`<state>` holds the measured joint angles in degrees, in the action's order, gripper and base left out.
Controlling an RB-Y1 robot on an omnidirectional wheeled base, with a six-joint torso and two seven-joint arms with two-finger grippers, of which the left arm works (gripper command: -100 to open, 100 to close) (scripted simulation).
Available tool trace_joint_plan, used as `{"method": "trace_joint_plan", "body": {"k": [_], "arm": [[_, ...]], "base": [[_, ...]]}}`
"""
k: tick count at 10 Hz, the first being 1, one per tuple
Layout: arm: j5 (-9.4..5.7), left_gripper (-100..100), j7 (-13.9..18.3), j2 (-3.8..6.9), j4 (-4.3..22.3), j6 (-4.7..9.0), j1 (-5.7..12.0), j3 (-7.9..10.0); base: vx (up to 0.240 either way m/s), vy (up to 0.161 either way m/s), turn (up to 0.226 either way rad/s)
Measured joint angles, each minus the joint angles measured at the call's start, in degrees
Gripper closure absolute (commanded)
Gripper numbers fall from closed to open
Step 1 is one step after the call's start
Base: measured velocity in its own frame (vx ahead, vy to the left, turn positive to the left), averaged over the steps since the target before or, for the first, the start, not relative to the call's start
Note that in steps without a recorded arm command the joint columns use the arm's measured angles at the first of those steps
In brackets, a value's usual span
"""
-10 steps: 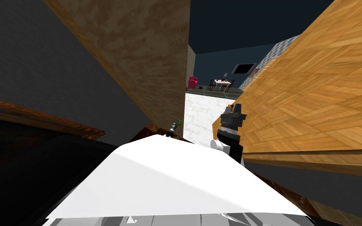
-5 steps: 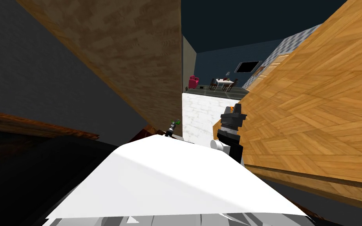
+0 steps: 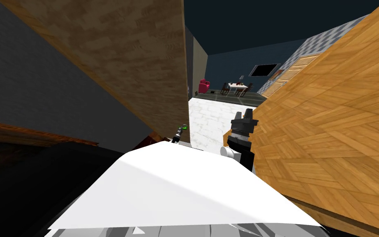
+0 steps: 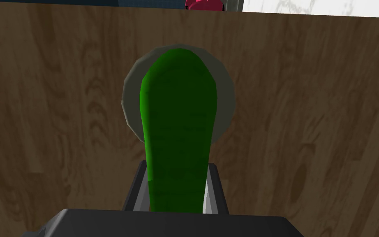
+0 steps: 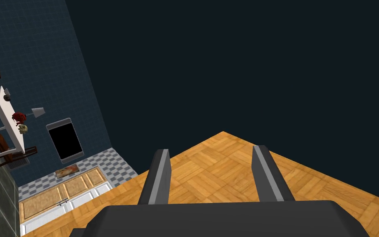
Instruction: Push the door open
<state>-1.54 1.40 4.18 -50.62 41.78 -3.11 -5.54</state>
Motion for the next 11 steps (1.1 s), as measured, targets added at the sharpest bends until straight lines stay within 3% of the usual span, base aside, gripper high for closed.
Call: {"method": "trace_joint_plan", "body": {"k": [2,5,7,9,11], "arm": [[-0.5,100,-0.43,0.12,-1.2,-0.98,-0.44,1.21],[-1.22,100,-0.88,0.1,-1.28,-0.92,-0.69,2.91],[-1.79,100,-1.05,0.13,1.63,0.62,1.05,4.25],[-2.52,100,-1.64,-0.16,2.01,0.22,1.4,6.05],[-3.12,100,-2.17,-0.37,0.6,-0.55,0.74,7.61]], "base": [[0.144,-0.09,0.069],[0.132,-0.065,0.045],[0.16,-0.107,0.084],[0.194,-0.115,0.093],[0.175,-0.104,0.074]]}}
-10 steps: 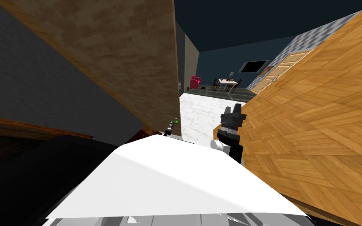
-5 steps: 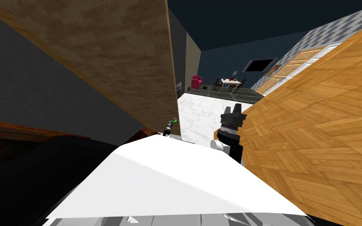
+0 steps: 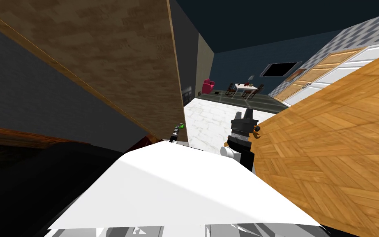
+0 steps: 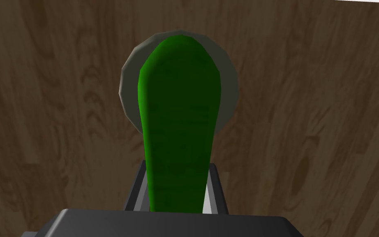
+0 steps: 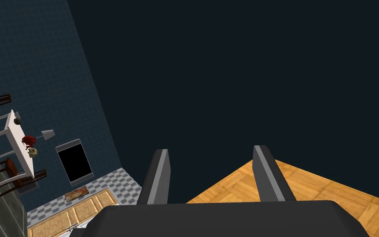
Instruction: Push the door open
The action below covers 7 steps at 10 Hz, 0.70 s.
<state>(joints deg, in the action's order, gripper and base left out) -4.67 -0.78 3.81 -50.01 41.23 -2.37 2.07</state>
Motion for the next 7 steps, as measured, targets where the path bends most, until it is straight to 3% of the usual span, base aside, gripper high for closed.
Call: {"method": "trace_joint_plan", "body": {"k": [1,4,7], "arm": [[-0.26,100,-0.27,-0.15,-0.53,-0.13,-0.24,0.69],[-1.12,100,-0.68,-0.44,1.18,0.87,0.66,2.75],[-1.56,100,-0.97,-0.5,1.08,0.85,0.3,3.75]], "base": [[0.182,-0.085,0.07],[0.159,-0.079,0.061],[0.128,-0.029,0.042]]}}
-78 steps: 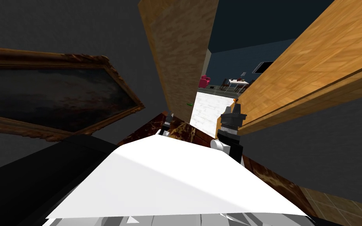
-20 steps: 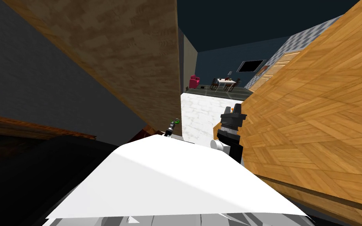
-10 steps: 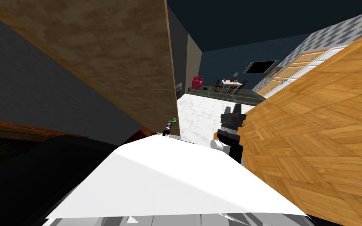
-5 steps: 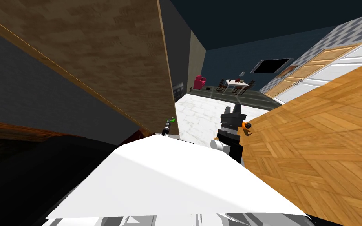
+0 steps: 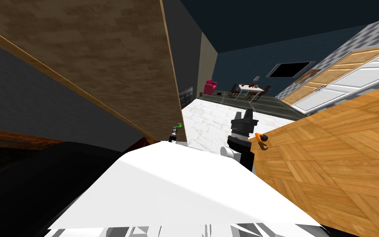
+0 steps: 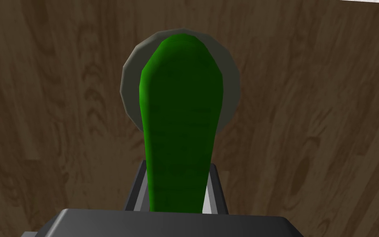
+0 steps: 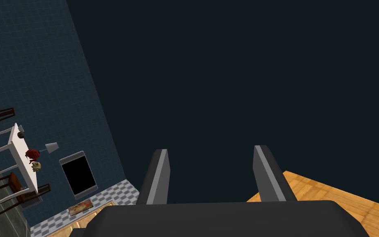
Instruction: Push the door open
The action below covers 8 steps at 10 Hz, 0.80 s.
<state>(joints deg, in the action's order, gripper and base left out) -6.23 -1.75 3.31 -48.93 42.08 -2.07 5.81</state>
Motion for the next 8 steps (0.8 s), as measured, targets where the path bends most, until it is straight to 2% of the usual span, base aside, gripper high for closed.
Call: {"method": "trace_joint_plan", "body": {"k": [2,4,8], "arm": [[-0.46,100,-0.39,0.07,0.45,-0.17,0.11,0.86],[-1.07,100,-0.74,0.19,-0.88,-0.9,-0.48,2.01],[-2.55,100,-1.79,0.06,0.37,0.0,0.35,4.97]], "base": [[0.171,-0.066,0.045],[0.218,-0.054,0.07],[0.195,-0.061,0.06]]}}
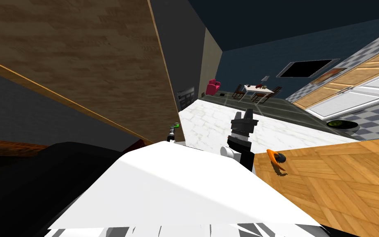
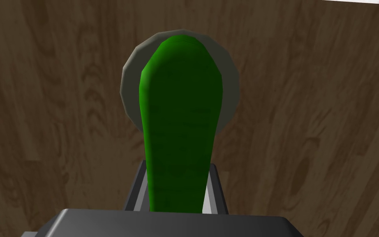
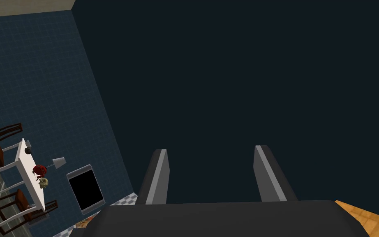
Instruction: Push the door open
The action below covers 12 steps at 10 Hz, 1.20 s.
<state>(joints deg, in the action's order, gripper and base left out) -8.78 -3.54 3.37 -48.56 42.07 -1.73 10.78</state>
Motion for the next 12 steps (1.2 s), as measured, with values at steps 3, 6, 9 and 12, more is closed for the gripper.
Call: {"method": "trace_joint_plan", "body": {"k": [3,6,9,12], "arm": [[-0.61,100,-0.23,-0.01,0.13,0.31,-0.17,1.2],[-1.37,100,-0.72,0.18,0.05,-0.21,-0.78,2.51],[-2.47,100,-1.38,0.47,0.47,0.44,-0.39,4.57],[-3.53,100,-1.99,0.38,0.66,0.71,-0.42,6.56]], "base": [[0.121,-0.022,0.037],[0.215,-0.026,0.051],[0.218,-0.039,0.065],[0.192,-0.02,0.048]]}}
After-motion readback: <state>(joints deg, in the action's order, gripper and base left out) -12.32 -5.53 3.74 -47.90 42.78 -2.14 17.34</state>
